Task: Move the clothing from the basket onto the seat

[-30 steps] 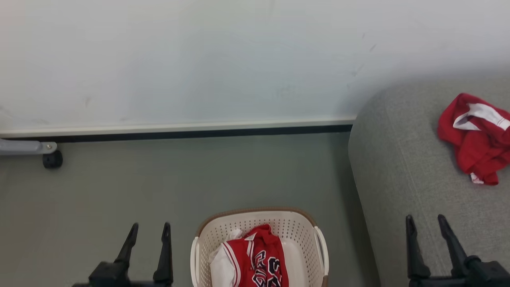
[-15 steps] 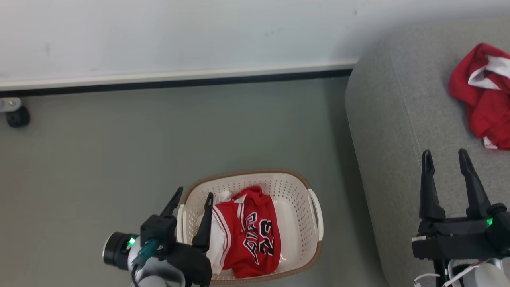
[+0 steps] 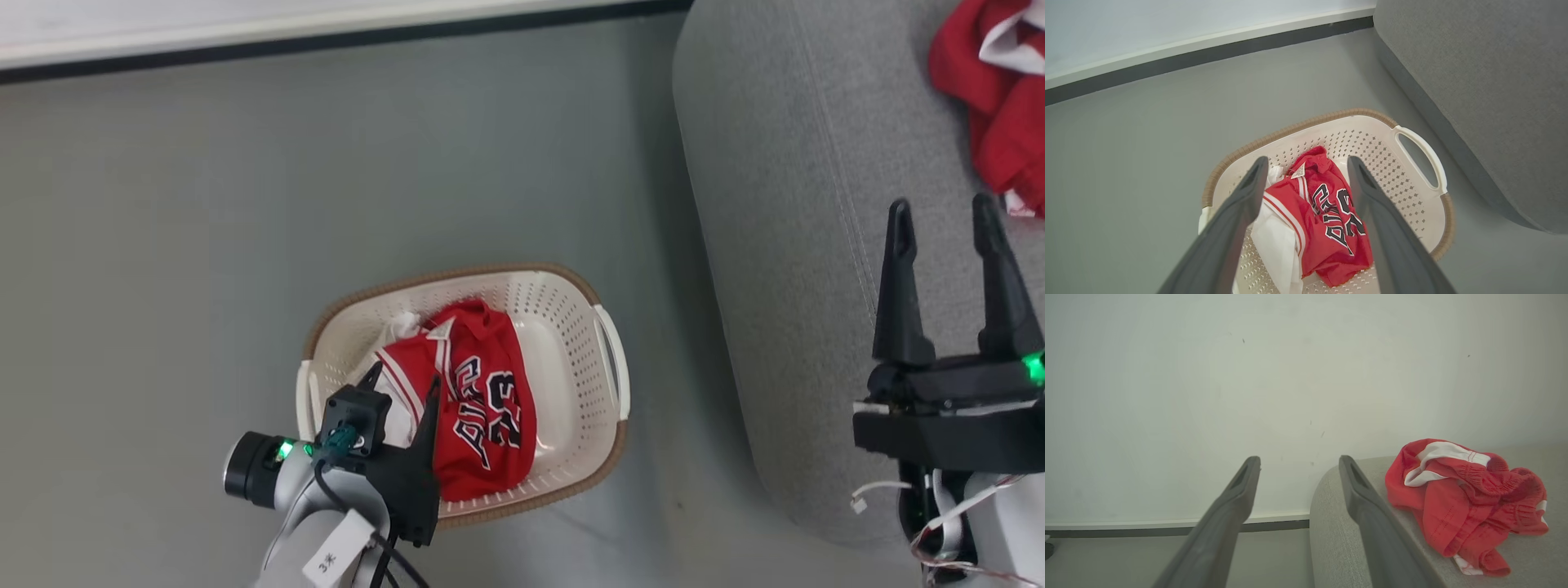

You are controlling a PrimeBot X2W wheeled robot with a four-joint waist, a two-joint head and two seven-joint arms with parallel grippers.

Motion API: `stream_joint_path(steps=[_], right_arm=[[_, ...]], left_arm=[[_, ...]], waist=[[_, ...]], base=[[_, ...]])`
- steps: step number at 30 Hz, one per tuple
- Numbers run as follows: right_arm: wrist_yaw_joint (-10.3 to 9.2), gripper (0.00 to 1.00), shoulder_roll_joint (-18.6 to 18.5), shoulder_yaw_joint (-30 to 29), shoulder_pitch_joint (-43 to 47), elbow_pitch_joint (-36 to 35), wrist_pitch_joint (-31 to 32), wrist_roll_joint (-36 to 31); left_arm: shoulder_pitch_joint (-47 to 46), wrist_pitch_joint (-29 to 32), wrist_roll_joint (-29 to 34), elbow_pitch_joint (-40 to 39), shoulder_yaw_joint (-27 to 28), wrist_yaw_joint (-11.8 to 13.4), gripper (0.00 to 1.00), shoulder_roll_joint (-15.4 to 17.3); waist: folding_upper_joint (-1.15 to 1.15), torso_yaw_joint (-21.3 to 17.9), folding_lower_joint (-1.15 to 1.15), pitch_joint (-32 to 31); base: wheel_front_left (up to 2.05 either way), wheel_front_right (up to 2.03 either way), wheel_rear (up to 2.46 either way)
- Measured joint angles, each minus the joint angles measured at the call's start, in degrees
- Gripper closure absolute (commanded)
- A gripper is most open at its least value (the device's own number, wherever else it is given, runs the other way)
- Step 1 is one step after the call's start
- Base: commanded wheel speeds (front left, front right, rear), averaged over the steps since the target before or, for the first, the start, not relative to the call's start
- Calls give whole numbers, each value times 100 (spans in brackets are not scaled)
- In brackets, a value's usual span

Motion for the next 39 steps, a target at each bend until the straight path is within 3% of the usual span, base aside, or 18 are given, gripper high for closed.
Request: stream_joint_path(steps=[30, 39], right_arm=[[-46, 0, -44, -326, -1547, -1080, 43, -26], [-53, 0, 13, -276, -1890, -1033, 5, -66]], left_arm=[[-2009, 234, 166, 1304, -74, 94, 0, -63], [-2513, 181, 387, 1717, -209, 92, 0, -67]], waist=[[0, -472, -1, 2524], [0, -555, -1, 3200]], base=[[0, 0, 0], [0, 0, 0]])
